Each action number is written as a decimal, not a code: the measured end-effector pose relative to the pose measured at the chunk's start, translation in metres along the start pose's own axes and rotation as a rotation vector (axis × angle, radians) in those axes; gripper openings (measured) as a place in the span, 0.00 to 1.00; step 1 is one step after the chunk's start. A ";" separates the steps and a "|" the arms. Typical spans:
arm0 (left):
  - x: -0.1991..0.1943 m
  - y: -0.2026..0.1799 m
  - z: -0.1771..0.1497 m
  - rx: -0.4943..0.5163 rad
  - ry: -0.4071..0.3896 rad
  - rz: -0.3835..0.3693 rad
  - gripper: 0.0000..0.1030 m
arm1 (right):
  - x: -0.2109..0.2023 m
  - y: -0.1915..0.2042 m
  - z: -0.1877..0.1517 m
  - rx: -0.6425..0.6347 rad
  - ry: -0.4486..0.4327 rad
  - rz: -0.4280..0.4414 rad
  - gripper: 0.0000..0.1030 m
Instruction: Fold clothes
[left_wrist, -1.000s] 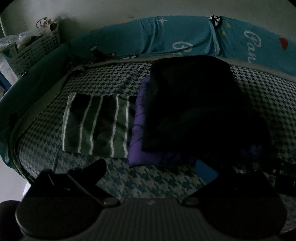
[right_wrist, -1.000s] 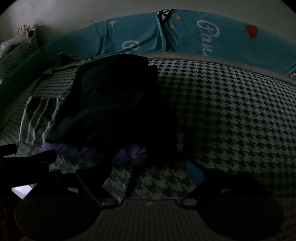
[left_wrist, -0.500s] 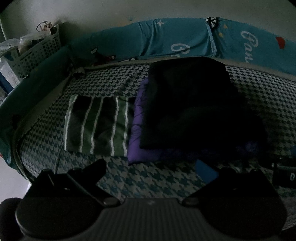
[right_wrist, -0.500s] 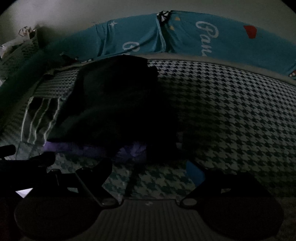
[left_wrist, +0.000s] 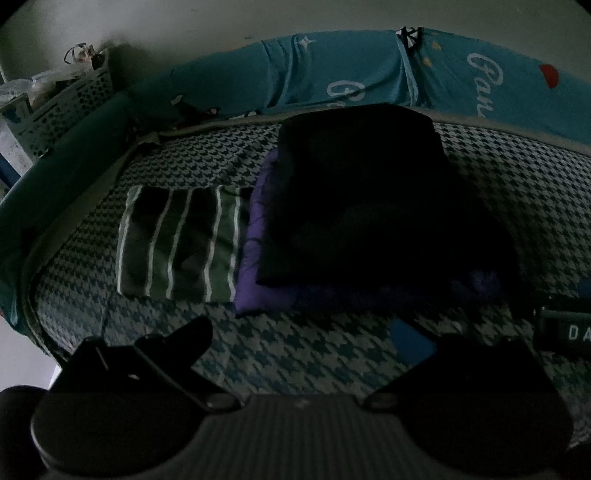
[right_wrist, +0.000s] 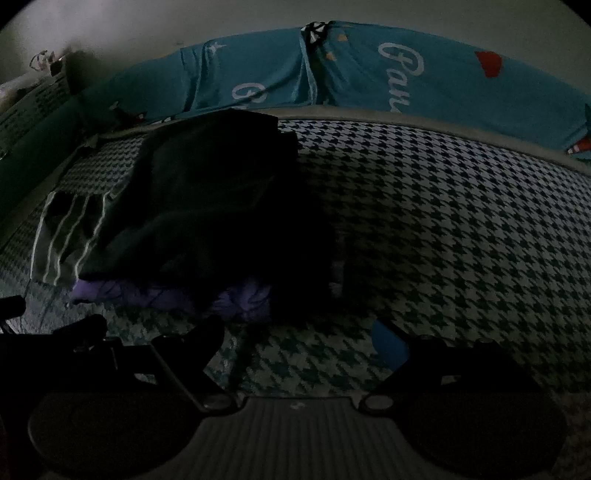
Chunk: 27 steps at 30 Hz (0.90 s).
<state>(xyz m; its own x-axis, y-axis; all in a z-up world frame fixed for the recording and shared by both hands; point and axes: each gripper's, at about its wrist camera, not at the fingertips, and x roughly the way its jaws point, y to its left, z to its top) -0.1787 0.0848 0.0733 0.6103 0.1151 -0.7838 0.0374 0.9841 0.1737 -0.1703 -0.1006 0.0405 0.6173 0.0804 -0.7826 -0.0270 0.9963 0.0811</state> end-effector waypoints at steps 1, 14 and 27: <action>0.000 0.000 0.000 -0.002 0.002 -0.001 1.00 | 0.000 0.000 0.000 0.002 0.000 0.000 0.85; 0.002 0.002 -0.002 -0.014 0.016 0.009 1.00 | 0.002 0.000 0.000 -0.007 0.004 0.000 0.85; 0.002 0.002 -0.002 -0.014 0.018 0.011 1.00 | 0.004 0.002 -0.003 -0.014 0.006 0.002 0.85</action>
<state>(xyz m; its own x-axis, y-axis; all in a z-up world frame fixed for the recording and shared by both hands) -0.1787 0.0873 0.0711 0.5966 0.1283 -0.7922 0.0195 0.9845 0.1742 -0.1705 -0.0987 0.0358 0.6121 0.0821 -0.7865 -0.0393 0.9965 0.0735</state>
